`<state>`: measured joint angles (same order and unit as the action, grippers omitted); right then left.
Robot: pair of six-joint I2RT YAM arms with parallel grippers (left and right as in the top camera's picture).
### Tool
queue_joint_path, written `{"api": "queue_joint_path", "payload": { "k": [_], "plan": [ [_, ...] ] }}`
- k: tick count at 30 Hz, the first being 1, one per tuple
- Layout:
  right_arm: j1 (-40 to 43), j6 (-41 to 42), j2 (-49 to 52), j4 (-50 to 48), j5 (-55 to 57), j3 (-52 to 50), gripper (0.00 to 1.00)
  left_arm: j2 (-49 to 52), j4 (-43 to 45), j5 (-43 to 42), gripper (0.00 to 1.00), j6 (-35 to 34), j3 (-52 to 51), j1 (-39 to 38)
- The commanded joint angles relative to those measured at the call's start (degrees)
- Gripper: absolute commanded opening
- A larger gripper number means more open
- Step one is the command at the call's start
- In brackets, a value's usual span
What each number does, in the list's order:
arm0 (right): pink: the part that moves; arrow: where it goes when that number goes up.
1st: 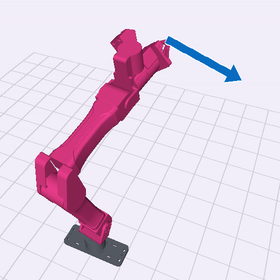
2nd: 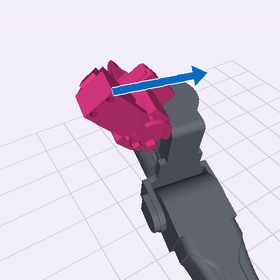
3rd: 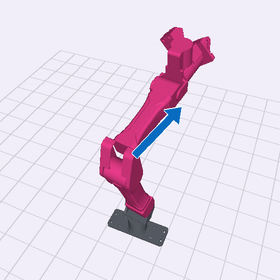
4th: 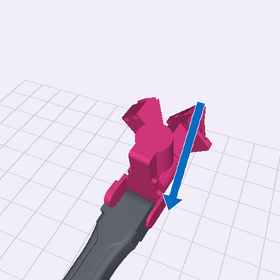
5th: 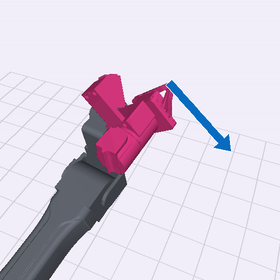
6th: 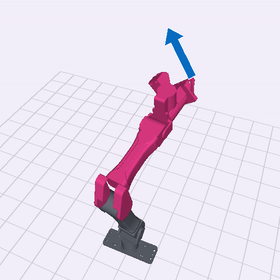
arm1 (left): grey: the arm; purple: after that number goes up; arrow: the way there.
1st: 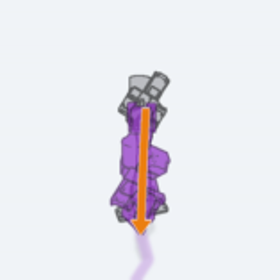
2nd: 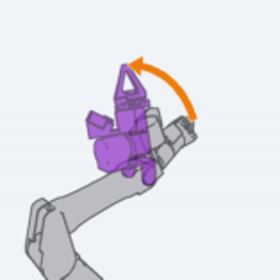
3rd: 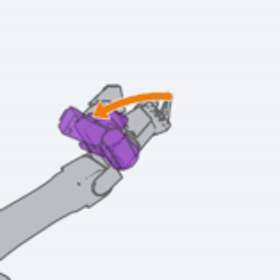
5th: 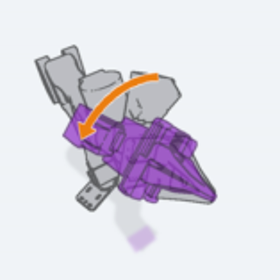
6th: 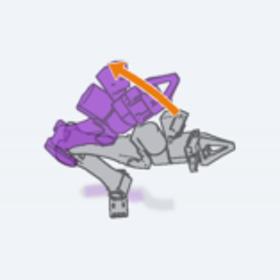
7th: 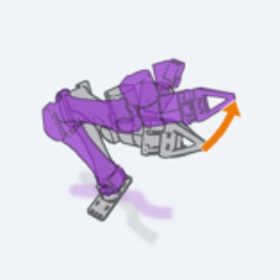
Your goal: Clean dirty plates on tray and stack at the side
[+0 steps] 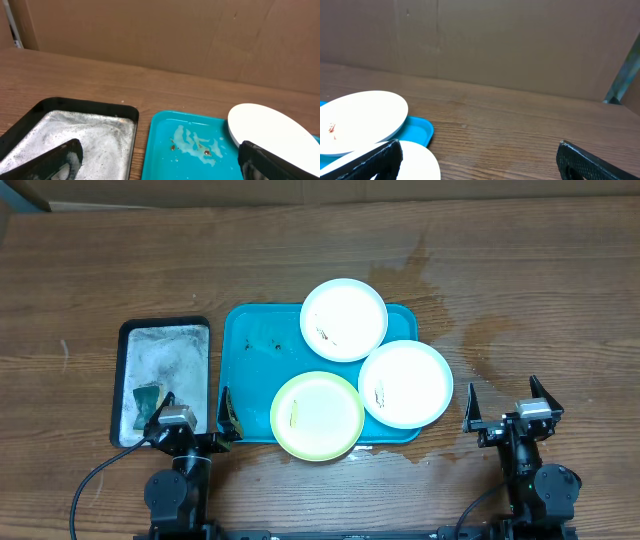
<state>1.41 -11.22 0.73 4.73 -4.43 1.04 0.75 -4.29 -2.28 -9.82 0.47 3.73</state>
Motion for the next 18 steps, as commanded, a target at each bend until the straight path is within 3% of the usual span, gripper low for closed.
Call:
{"api": "queue_joint_path", "payload": {
  "k": [1, 10, 18],
  "plan": [
    [0.26, -0.17, -0.55, -0.28, 0.46, -0.57, 1.00, -0.39, -0.13, 0.63, 1.00, 1.51, -0.20, -0.33],
    [0.26, -0.15, -0.55, -0.35, 0.13, -0.57, 1.00, -0.39, -0.13, 0.96, 1.00, 1.51, -0.20, -0.33],
    [0.22, 1.09, -0.55, -1.75, -7.85, -0.57, 1.00, -0.39, 0.59, 0.87, 1.00, -2.19, -0.20, -0.35]
  ]
}}
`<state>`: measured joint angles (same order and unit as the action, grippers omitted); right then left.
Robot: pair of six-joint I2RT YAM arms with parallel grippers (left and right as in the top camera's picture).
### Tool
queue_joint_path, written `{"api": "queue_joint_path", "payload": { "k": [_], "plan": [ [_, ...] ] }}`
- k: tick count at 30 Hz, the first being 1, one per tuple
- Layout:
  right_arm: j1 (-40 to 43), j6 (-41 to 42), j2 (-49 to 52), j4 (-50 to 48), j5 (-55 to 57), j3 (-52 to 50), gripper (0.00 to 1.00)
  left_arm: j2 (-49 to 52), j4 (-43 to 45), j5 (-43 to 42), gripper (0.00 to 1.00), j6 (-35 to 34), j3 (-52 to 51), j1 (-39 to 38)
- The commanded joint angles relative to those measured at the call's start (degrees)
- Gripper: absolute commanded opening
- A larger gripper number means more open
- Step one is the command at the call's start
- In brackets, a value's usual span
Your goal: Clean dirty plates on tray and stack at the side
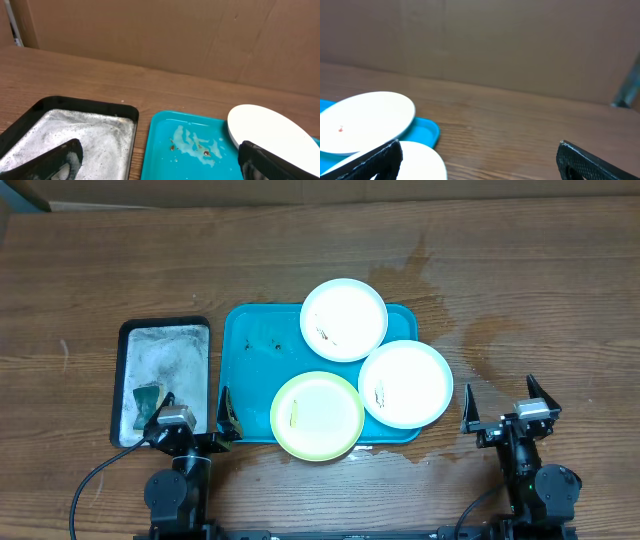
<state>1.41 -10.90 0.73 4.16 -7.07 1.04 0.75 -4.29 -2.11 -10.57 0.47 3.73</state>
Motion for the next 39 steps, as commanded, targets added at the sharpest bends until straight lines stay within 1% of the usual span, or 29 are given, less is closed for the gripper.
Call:
{"api": "queue_joint_path", "payload": {
  "k": [1, 4, 6, 8, 10, 13, 15, 17, 19, 20, 22, 23, 24, 25, 28, 29, 30, 31, 32, 34, 37, 38, 39],
  "plan": [
    [0.22, 0.76, -0.55, -1.66, -6.43, -0.57, 1.00, -0.39, 1.64, 0.81, 1.00, -1.44, -0.20, -0.35],
    [0.22, 0.79, -0.55, -3.34, -9.46, -0.57, 1.00, -0.39, 5.66, -2.47, 1.00, -1.44, -0.07, -0.35],
    [0.22, 0.85, -0.55, -4.70, -10.29, -0.55, 1.00, -0.39, 5.44, -3.93, 1.00, -1.95, 1.46, -0.37],
    [0.22, 2.67, -0.55, -4.79, -10.47, 0.28, 1.00, -0.37, 3.50, -3.96, 1.00, -3.56, 4.61, -0.37],
    [0.22, 4.52, -0.44, -3.58, -10.62, 2.19, 1.00, -0.09, 0.35, -3.85, 1.00, -3.80, 9.07, -0.37],
    [0.22, 6.71, 1.22, -2.69, -10.60, 6.49, 1.00, 2.99, -5.62, -2.64, 1.00, -3.78, 18.82, -0.35],
    [0.22, 6.91, 4.15, -0.98, -10.62, 11.26, 1.00, 7.15, -9.49, -2.16, 1.00, -2.75, 26.05, -0.35],
    [0.22, 6.88, 8.26, 2.25, -10.62, 17.07, 1.00, 13.68, -14.62, -4.26, 1.00, 0.11, 35.28, -0.35],
    [0.22, 6.88, 13.79, 7.41, -10.62, 24.55, 1.00, 20.55, -20.70, -7.54, 1.00, 2.58, 44.61, -0.35],
    [0.22, 6.86, 20.96, 14.86, -10.62, 33.97, 1.00, 27.67, -27.91, -10.93, 1.00, 4.31, 54.34, -0.35],
    [0.22, 6.86, 28.41, 23.82, -10.62, 43.98, 1.00, 35.34, -36.48, -14.58, 1.00, 6.23, 64.92, -0.35],
    [0.22, 6.84, 35.82, 33.83, -10.60, 54.16, 1.00, 40.48, -42.93, -16.52, 1.00, 7.17, 72.19, -0.35],
    [0.22, 6.82, 39.56, 38.88, -10.60, 59.41, 1.00, 44.17, -47.43, -17.42, 1.00, 7.72, 77.11, -0.35],
    [0.22, 6.82, 41.81, 41.94, -10.60, 62.55, 1.00, 46.73, -50.86, -17.46, 1.00, 7.87, 80.67, -0.35],
    [0.22, 6.64, 54.01, 58.93, -10.64, 80.83, 1.00, 56.04, -62.82, -16.98, 1.00, 8.04, 93.09, -0.35],
    [0.22, 6.64, 59.25, 66.12, -10.69, 89.07, 1.00, 59.69, -66.64, -17.00, 1.00, 8.02, 97.61, -0.35],
    [0.22, 6.64, 60.87, 68.41, -10.67, 91.60, 1.00, 60.76, -67.38, -17.00, 1.00, 8.04, 98.82, -0.35],
    [0.22, 6.64, 64.41, 73.40, -10.64, 97.00, 1.00, 62.71, -67.98, -16.83, 1.00, 8.07, 100.67, -0.35],
    [0.22, 6.73, 66.60, 76.28, -10.82, 100.21, 1.00, 64.11, -67.89, -16.74, 1.00, 8.04, 101.63, -0.35],
    [0.22, 6.91, 71.14, 80.46, -14.47, 106.47, 1.00, 66.45, -67.63, -16.70, 1.00, 8.09, 102.03, -0.35],
    [0.22, 6.84, 74.97, 84.24, -22.73, 108.91, 1.00, 69.44, -68.08, -15.58, 1.00, 8.31, 102.03, -0.35],
    [0.22, 6.84, 75.73, 84.85, -23.37, 108.80, 0.99, 70.23, -68.91, -14.95, 0.95, 8.50, 102.03, -0.35],
    [0.22, 6.88, 77.07, 86.01, -22.38, 108.80, 0.73, 71.52, -70.58, -12.33, 0.84, 8.07, 102.03, -0.35]
  ]
}}
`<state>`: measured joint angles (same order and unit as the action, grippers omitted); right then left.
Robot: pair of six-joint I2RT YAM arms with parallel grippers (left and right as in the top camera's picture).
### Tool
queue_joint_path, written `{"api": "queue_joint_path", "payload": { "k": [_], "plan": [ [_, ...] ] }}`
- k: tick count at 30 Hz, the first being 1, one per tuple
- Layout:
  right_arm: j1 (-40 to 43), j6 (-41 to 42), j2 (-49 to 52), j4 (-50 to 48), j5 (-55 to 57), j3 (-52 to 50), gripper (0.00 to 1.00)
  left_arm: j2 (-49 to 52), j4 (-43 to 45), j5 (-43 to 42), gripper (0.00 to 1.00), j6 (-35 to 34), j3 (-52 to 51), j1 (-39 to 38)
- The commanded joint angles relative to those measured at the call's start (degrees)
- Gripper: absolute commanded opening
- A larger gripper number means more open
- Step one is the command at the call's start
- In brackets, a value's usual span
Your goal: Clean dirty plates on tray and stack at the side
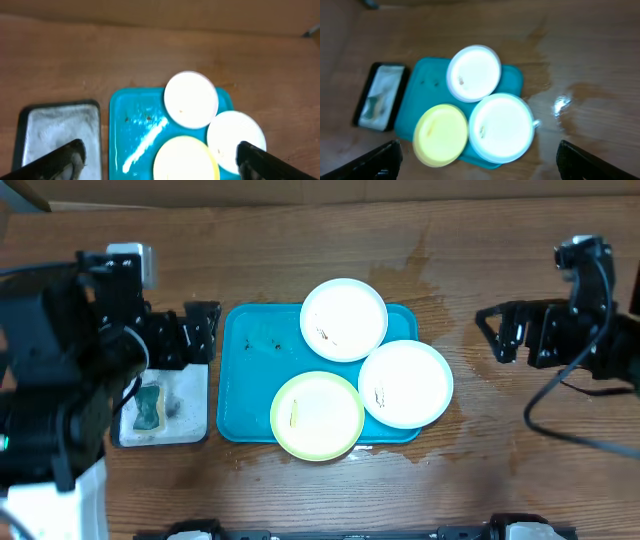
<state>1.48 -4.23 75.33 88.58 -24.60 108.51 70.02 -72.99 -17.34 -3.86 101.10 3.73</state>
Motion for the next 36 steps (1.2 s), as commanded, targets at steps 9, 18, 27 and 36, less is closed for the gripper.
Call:
{"api": "queue_joint_path", "payload": {
  "k": [9, 18, 27, 36],
  "plan": [
    [-9.25, 12.28, 11.17, 2.23, 6.27, -3.85, 0.27, 8.44, -16.13, 28.87, 0.70, -9.07, 0.61, -0.35],
    [-27.56, 26.97, 14.23, -11.78, 15.63, -23.41, 0.33, 8.61, -14.64, 29.99, 1.00, -9.90, -4.74, -0.33],
    [-38.51, 29.75, 14.34, -31.47, 16.28, -41.77, 0.50, 8.63, -4.46, 29.29, 1.00, -9.92, -11.69, -0.33],
    [-42.58, 29.81, 18.38, -37.90, 23.89, -44.44, 0.35, 9.07, -0.74, 26.69, 1.00, -9.86, -16.37, -0.33]
  ]
}}
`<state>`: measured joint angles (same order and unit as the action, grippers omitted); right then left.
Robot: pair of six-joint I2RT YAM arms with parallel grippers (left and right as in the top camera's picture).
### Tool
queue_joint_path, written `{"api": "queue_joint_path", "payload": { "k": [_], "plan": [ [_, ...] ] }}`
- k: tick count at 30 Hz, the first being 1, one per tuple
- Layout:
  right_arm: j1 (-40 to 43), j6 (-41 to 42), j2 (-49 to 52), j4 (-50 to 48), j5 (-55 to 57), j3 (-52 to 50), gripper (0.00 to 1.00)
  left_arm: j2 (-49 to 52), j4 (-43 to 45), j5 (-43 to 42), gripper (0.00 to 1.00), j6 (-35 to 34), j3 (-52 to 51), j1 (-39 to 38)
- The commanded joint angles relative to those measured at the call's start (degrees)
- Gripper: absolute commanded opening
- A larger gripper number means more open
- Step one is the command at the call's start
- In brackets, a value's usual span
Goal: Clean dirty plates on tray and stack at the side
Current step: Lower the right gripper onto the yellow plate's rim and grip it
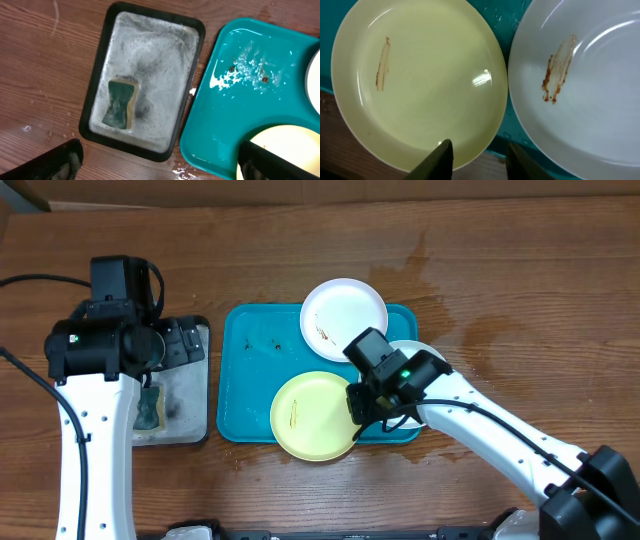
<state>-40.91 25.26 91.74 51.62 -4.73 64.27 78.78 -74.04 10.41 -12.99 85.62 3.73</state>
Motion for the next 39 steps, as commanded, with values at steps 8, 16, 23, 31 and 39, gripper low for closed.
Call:
{"api": "queue_joint_path", "payload": {
  "k": [8, 16, 23, 31, 39],
  "plan": [
    [-0.17, 0.33, 8.09, -4.31, 4.17, -0.20, 0.32, 0.46, 0.39, -1.05, 1.00, -0.74, -1.18, -0.37],
    [-0.20, 2.08, 8.24, -4.55, 2.47, -0.17, 0.06, 0.46, 0.42, -1.07, 1.00, -0.74, -1.18, -0.37],
    [-0.31, 5.09, 8.26, -4.57, -1.31, -0.20, 0.04, 0.46, 0.39, -1.05, 1.00, -0.74, -1.18, -0.37],
    [0.70, 5.20, 8.24, -1.86, 3.13, 2.78, 0.29, 0.46, 0.52, -1.27, 1.00, -0.76, -1.18, -0.37],
    [0.52, 10.25, 8.24, 8.98, 1.05, 5.31, 0.28, 0.50, -0.61, -1.73, 1.00, -0.76, -1.18, -0.37]
  ]
}}
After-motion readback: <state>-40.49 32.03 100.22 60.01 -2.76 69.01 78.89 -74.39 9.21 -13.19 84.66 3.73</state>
